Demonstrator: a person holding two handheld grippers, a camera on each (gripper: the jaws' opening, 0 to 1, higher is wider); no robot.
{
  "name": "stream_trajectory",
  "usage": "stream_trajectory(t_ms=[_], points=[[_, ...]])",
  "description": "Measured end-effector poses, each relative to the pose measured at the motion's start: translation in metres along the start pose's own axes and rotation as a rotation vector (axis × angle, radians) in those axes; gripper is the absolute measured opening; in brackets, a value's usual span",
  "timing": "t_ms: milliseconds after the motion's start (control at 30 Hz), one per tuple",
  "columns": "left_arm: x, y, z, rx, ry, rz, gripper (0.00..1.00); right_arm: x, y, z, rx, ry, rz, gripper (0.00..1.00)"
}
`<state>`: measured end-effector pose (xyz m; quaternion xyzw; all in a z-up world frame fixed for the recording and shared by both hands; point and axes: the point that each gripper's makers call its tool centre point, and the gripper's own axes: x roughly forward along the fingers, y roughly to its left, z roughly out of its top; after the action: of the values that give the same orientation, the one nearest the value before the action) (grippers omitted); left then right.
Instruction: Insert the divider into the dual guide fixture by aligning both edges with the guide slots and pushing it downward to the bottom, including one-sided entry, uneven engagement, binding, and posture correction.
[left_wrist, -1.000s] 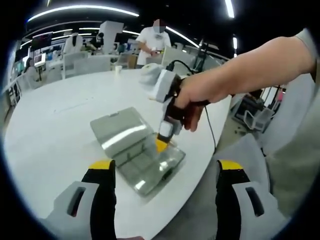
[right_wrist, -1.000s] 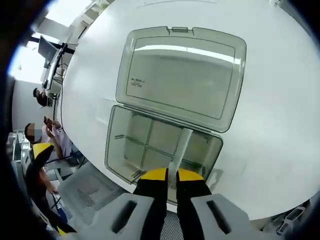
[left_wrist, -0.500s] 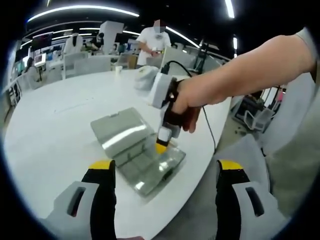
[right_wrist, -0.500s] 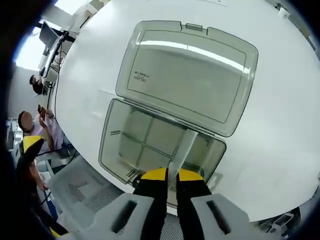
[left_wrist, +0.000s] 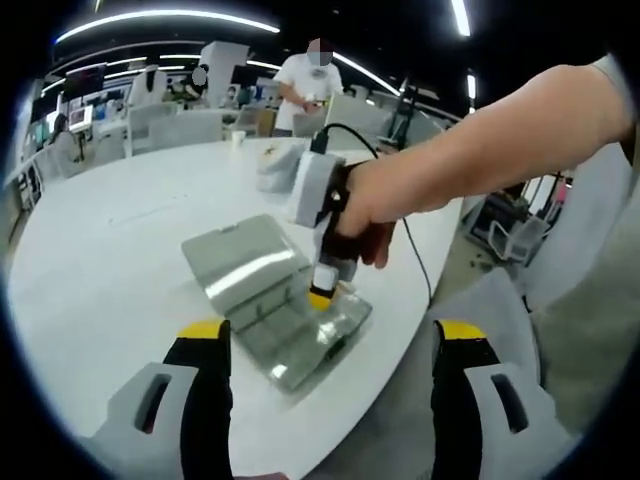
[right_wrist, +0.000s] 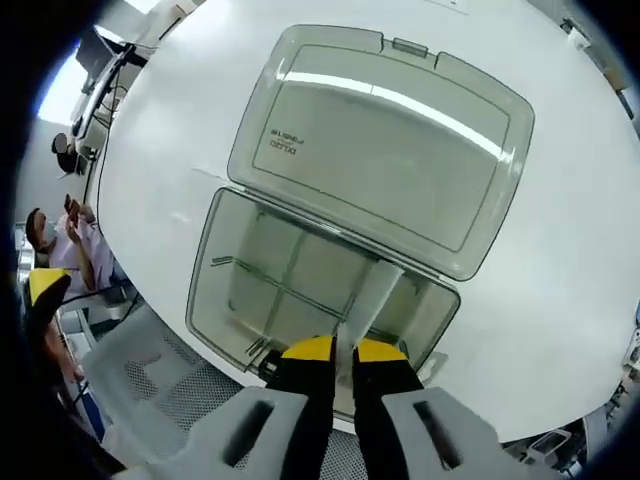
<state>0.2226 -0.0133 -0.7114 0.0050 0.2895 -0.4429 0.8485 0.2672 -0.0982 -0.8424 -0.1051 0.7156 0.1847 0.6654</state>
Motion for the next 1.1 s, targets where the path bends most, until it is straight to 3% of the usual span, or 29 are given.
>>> stream_trajectory(t_ms=[800,1100], points=[[-0.001,0.002,0.0,-0.008,-0.001,0.005,0.81,0.011,-0.002,0.002,0.016,0.032,-0.012,0.0],[0.0,0.004,-0.002,-0.008,0.004,0.007,0.81,0.004,0.004,0.003,-0.007,0.01,0.05,0.05]])
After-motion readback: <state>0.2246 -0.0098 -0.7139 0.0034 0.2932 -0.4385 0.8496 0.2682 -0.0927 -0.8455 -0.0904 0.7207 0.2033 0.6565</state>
